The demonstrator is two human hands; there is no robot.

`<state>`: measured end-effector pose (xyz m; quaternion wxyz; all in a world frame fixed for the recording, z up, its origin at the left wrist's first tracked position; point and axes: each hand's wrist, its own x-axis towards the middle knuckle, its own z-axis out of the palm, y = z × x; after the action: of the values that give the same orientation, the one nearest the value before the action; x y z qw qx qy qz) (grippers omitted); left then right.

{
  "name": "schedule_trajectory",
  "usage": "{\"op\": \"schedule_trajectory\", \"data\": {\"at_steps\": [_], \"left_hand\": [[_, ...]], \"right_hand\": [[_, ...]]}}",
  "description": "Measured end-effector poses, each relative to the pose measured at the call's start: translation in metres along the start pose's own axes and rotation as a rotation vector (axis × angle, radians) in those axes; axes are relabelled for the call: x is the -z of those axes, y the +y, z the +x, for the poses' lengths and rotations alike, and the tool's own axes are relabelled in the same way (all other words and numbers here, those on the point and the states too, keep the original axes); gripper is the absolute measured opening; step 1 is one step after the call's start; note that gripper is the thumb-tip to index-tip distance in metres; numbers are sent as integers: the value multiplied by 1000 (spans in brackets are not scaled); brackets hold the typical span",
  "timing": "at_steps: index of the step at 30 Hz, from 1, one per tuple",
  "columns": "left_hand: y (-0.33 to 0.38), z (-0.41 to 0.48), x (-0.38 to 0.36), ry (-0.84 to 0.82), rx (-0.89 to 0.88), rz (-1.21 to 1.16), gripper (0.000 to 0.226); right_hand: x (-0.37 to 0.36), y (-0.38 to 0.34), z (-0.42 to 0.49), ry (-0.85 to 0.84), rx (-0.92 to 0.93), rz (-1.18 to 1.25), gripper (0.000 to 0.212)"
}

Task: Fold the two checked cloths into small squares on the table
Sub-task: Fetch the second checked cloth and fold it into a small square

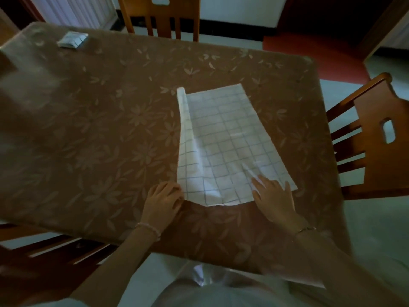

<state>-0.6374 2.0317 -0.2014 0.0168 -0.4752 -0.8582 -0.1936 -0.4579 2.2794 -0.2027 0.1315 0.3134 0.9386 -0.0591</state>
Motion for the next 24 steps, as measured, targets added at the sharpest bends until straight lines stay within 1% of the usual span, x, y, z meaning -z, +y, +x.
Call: {"op": "schedule_trajectory", "data": {"at_steps": [1, 3, 4, 6, 9, 10, 12, 13, 15, 17, 18, 21, 23, 24], "left_hand": [[-4, -2, 1, -6, 43, 3, 21], [-8, 1, 6, -15, 116, 24, 6], [-9, 3, 8, -34, 137, 40, 5], [-11, 6, 11, -94, 136, 77, 14], [-19, 6, 13, -223, 95, 90, 15], [-20, 6, 14, -268, 76, 88, 19], [-21, 6, 16, -333, 48, 70, 35], [-20, 8, 16, -332, 41, 33, 40], [-13, 16, 15, -294, 36, -43, 42], [-4, 28, 8, -313, 43, -45, 54], [1, 33, 3, -350, 41, -19, 60], [13, 43, -20, -514, 51, 79, 58], [16, 44, -32, -629, 47, 101, 64], [16, 43, -36, -651, 27, 117, 67]], "right_hand": [[-3, -3, -3, 10, -4, -17, 45], [-7, -8, -10, 19, -12, -33, 46], [-9, -10, -12, 24, -14, -33, 46], [-11, -13, -15, 37, -12, -34, 47], [-11, -15, -17, 67, -20, -20, 45], [-11, -15, -17, 80, -26, -6, 44], [-10, -14, -17, 110, -36, 42, 41], [-10, -13, -16, 114, -36, 71, 41], [-11, -11, -16, 92, -21, 116, 43], [-13, -9, -18, 49, -8, 131, 47], [-14, -8, -20, 41, -8, 136, 48], [-12, -6, -25, 24, -44, 150, 48], [-13, -3, -28, 9, -68, 148, 47], [-13, -1, -30, 10, -75, 140, 46]]}}
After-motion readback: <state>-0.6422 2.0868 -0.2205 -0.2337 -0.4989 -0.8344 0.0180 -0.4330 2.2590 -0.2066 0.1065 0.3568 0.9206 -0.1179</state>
